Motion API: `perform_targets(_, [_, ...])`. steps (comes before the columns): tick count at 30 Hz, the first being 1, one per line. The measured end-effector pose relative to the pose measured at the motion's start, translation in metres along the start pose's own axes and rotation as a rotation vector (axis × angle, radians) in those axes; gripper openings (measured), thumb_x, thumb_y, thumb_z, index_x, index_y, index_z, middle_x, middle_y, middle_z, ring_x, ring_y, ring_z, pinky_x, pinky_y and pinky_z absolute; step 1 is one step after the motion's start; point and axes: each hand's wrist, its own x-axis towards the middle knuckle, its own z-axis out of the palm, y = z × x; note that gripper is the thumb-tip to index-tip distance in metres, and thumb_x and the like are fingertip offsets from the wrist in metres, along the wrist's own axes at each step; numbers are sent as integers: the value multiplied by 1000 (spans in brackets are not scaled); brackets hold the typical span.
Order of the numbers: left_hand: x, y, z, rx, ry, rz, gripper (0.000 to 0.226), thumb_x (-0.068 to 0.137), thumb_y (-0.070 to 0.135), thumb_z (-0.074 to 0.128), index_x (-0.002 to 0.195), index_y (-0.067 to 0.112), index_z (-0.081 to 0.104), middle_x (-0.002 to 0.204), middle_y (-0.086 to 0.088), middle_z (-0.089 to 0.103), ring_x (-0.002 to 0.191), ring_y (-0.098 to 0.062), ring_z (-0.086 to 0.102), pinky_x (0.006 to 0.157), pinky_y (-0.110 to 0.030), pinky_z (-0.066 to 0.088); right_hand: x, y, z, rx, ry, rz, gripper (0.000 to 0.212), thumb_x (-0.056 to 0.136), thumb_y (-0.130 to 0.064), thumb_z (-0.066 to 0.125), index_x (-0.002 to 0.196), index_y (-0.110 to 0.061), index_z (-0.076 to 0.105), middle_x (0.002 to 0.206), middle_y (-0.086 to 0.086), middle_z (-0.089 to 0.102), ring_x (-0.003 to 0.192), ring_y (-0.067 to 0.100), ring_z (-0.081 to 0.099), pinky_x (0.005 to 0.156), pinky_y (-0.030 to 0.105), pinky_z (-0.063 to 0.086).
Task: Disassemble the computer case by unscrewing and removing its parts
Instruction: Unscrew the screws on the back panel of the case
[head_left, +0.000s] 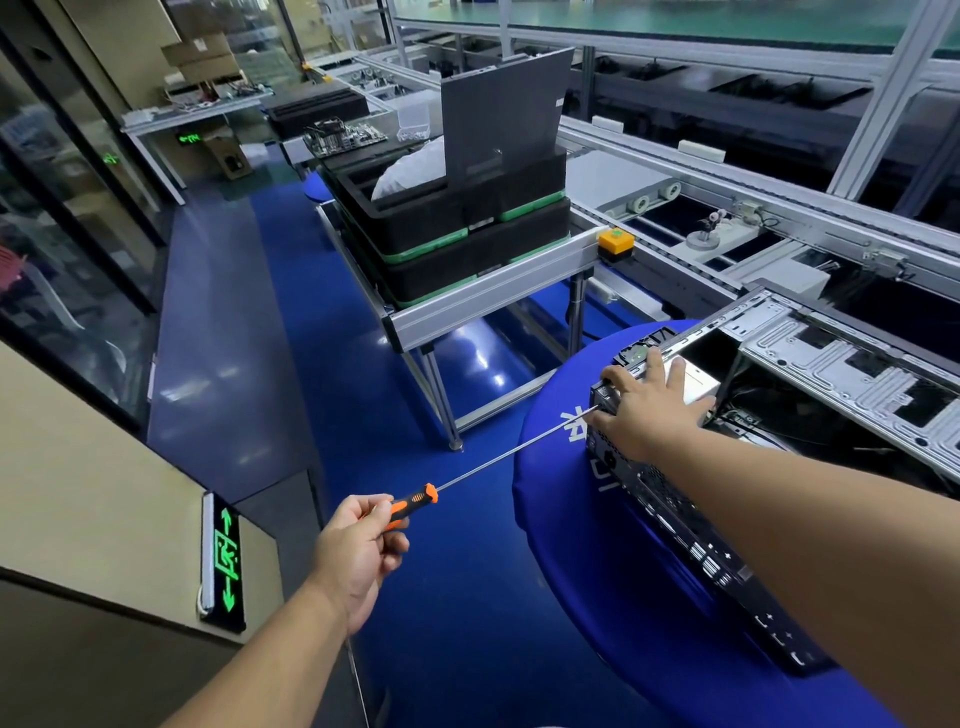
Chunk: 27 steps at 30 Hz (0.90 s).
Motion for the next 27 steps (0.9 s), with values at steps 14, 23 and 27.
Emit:
perform_targets(14, [-9,0,7,-21,35,-74,21,107,21,51,110,7,65,92,-17,63,55,-19,56,43,-28,33,-2,0,0,4,6,-6,66,83,-81,53,139,-56,28,169,1,-15,154,38,-19,107,84,5])
perform_targets(23, [-2,-5,2,-40,10,12,9,111,16,51,107,14,59,94,-12,56,63,-15,53,47,-26,39,-2,1,0,7,2,-13,67,81,-82,52,138,-57,27,168,-1,-16,154,39,-19,107,84,5])
perform_targets(27, [1,-9,0,103,33,24,23,111,34,51,108,15,63,80,-8,58,57,-11,52,45,-26,37,-2,3,2,0,6,-13,69,82,-81,52,141,-56,26,168,0,-16,154,39,-19,107,84,4])
